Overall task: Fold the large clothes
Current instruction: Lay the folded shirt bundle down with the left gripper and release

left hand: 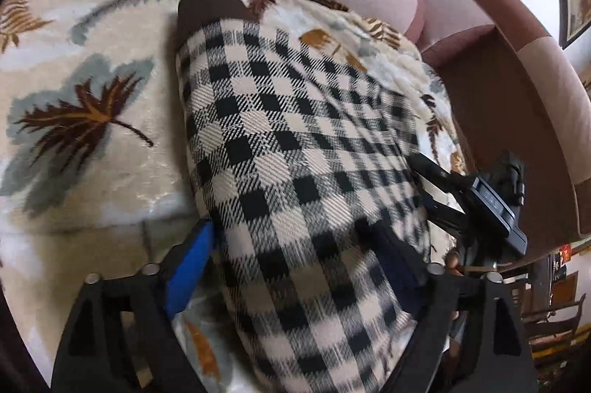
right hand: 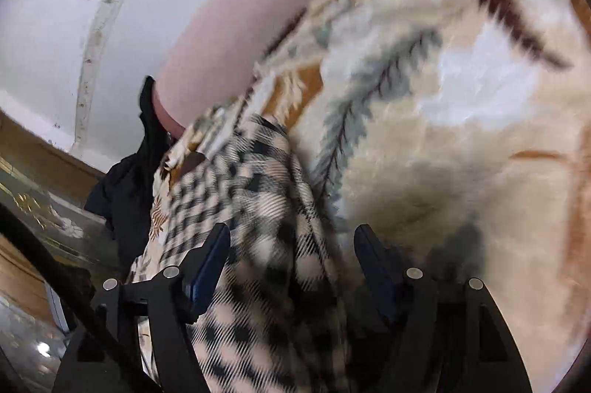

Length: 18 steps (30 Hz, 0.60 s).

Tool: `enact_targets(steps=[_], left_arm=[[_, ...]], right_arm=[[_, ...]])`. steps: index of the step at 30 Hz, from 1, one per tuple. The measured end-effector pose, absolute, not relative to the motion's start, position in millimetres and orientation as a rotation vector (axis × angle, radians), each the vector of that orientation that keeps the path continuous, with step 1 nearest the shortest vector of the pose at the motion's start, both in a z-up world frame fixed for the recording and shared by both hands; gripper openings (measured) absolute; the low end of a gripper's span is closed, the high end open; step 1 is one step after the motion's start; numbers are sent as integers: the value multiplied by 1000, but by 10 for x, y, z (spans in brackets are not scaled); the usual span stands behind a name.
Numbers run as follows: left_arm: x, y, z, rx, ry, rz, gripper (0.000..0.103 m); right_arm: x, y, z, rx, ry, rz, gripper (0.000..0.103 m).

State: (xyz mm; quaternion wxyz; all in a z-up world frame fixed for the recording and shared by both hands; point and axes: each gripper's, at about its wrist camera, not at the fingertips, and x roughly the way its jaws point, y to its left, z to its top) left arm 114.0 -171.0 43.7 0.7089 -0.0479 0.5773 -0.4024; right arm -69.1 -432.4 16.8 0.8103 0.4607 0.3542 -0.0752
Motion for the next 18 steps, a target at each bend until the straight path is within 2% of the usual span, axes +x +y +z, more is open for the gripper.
enact_targets(steps=[4,5,6,8,9,16,17,18], left_arm=[[1235,-1786,294,-129,1335,-876,87],[1244,-1805,308,-111,1335,-880,73],[1244,-1816,332,-79,1329,-873,57],[1263,-1803,441,-37,1312,-879,40],[1289,-1781,515,-33,1301,-885,35],[1545,-1671,1014,26,1182,-891,35],[1565,-1688,979,60,1185,-866,38],[1577,-1711,909,106,1191,-821,41]], right_arm=[[-412,-4204,25,962,773,-63,73],[-306,-4121,22,943,796,-20,68],[-245,-4056,6,941,815,7,52],[-152,-3901,77,891,827,10,42],[-105,-3847,145,900,808,31,33],[-46,-3635,607,846,673,44,29],[-26,-3601,607,826,680,19,31],[0,-3569,570,793,707,-34,41]])
